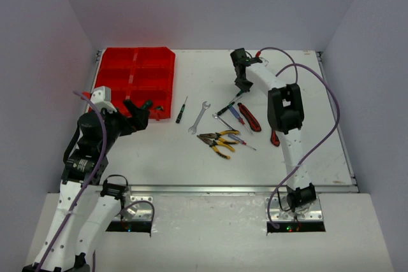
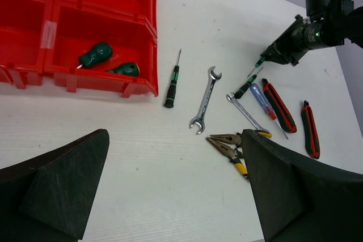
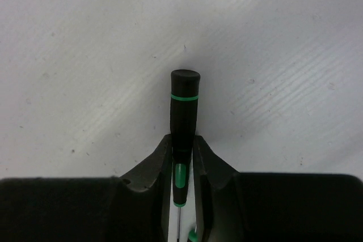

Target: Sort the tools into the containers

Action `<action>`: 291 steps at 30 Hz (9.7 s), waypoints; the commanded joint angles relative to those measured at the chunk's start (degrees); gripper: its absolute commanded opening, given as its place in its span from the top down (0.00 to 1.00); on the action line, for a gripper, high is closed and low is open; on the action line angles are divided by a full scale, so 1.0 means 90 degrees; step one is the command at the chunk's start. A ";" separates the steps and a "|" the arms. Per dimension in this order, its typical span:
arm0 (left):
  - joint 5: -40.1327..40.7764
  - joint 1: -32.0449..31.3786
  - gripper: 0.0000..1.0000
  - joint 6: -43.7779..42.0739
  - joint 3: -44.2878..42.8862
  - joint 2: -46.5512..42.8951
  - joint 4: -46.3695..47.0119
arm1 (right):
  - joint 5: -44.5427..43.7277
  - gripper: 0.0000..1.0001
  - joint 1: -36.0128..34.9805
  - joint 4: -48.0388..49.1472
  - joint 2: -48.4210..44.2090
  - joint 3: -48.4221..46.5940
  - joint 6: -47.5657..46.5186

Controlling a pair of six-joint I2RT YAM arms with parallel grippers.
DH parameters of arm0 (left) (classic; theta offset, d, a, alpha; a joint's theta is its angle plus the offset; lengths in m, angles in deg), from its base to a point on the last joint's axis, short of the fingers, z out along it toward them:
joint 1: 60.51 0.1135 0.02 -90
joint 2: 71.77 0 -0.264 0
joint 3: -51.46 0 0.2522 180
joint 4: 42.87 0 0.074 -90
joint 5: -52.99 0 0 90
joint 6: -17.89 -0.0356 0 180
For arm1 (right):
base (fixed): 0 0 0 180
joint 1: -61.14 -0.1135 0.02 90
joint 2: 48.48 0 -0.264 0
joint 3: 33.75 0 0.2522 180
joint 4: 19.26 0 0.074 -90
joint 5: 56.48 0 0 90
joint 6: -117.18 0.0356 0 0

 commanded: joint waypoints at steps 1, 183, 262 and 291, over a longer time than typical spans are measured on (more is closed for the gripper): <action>-0.0187 -0.0010 0.00 -0.0103 0.0007 0.0175 0.0438 | 0.0117 0.85 0.0181 0.0102 0.0291 -0.0215 0.0029; -0.0796 -0.1050 1.00 -0.6078 -0.6656 0.8739 0.1944 | 0.5720 0.01 -0.0163 0.3422 -1.0982 0.9928 -0.3380; -0.2621 0.1386 0.00 0.0256 0.0549 0.1462 0.1930 | 0.1054 0.84 -0.1315 -0.0574 -0.1023 0.1609 0.1700; -0.3358 -0.1354 0.00 0.2202 -0.0019 0.3674 0.5513 | 0.8233 1.00 -0.2033 0.7206 -0.6735 0.7222 -0.2640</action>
